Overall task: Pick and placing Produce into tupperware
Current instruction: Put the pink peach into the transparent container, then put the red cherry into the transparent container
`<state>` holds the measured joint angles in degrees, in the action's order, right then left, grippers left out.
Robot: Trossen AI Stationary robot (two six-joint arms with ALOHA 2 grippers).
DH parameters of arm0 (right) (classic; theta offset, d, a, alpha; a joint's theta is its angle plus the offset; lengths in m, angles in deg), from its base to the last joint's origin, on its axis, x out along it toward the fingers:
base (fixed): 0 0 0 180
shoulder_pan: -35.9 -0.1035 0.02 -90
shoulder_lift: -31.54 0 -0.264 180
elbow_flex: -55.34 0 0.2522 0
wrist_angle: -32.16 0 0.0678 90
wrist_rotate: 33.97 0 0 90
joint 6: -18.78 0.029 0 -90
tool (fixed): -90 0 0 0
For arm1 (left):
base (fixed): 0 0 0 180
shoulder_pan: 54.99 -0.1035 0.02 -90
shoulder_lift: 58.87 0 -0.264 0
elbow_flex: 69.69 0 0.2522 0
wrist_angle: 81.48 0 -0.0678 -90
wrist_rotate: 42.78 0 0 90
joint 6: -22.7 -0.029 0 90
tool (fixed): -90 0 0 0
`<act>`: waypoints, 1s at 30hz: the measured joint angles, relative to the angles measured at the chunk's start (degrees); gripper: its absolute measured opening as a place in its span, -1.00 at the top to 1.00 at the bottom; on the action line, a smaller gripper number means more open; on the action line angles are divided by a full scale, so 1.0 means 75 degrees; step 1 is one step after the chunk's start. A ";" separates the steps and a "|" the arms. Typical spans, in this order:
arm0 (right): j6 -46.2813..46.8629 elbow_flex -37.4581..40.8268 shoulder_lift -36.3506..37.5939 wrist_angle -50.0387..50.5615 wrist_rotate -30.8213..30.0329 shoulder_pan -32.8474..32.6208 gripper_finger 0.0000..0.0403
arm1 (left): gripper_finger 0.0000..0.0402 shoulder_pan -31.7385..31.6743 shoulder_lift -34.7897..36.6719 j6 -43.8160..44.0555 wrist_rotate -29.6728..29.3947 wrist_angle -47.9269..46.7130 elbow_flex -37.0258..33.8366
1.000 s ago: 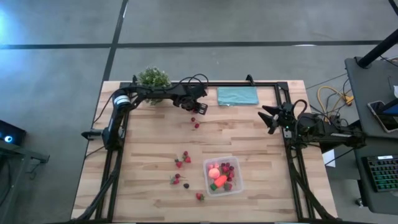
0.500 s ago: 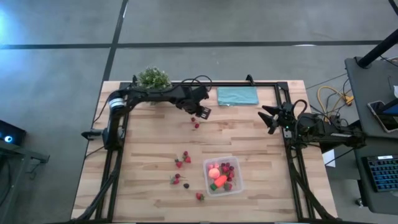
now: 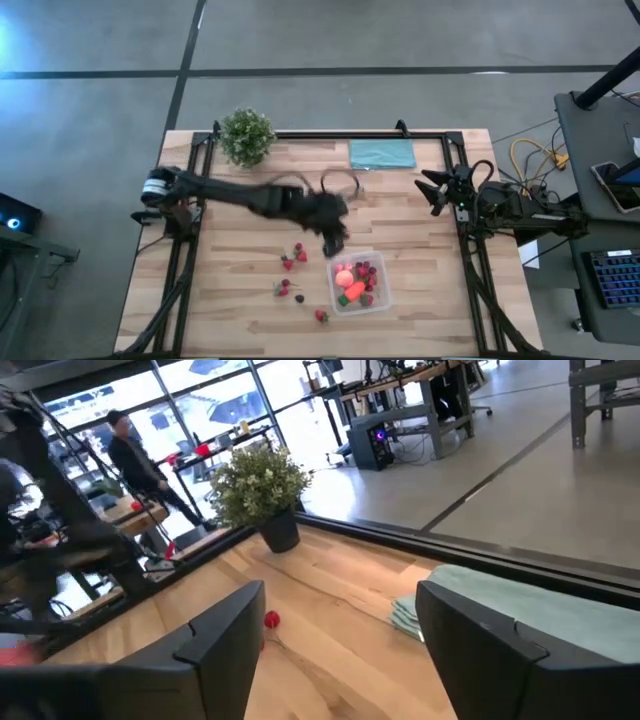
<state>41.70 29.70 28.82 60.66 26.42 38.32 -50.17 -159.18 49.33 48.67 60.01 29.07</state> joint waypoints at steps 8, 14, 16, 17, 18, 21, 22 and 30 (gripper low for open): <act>0.0000 0.0000 0.0000 0.0003 0.0000 0.0000 -0.23 | 0.42 0.1322 -0.1174 0.1504 -0.0023 0.1046 0.0308; 0.0000 0.0000 0.0000 -0.0003 -0.0002 0.0000 -0.26 | 0.16 0.1373 -0.1861 0.2375 -0.0022 0.0994 0.0811; -0.0003 0.0000 0.0000 0.0000 0.0000 0.0000 -0.27 | 0.04 0.1300 -0.1842 0.2316 -0.0010 0.1023 0.0926; 0.0000 0.0000 0.0000 -0.0003 0.0000 0.0000 -0.27 | -0.01 0.1236 -0.1767 0.2177 -0.0014 0.0825 0.0968; -0.0003 0.0000 0.0000 0.0000 0.0000 0.0000 -0.27 | -0.06 0.1138 -0.1701 0.1982 -0.0054 0.0415 0.1021; -0.0001 0.0000 0.0000 0.0002 -0.0001 -0.0001 -0.27 | -0.14 0.0746 -0.1366 0.1264 -0.0681 -0.1347 0.1321; -0.0003 0.0000 0.0000 -0.0003 -0.0003 -0.0002 -0.27 | -0.14 0.0596 -0.1174 0.1047 -0.1011 -0.2061 0.1409; -0.0001 0.0000 0.0000 0.0001 -0.0001 -0.0001 -0.25 | -0.15 -0.1291 -0.0360 -0.2481 -0.1452 -0.3957 0.0946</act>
<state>41.69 29.70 28.82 60.67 26.41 38.31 -59.85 -161.89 30.73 37.78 30.34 36.16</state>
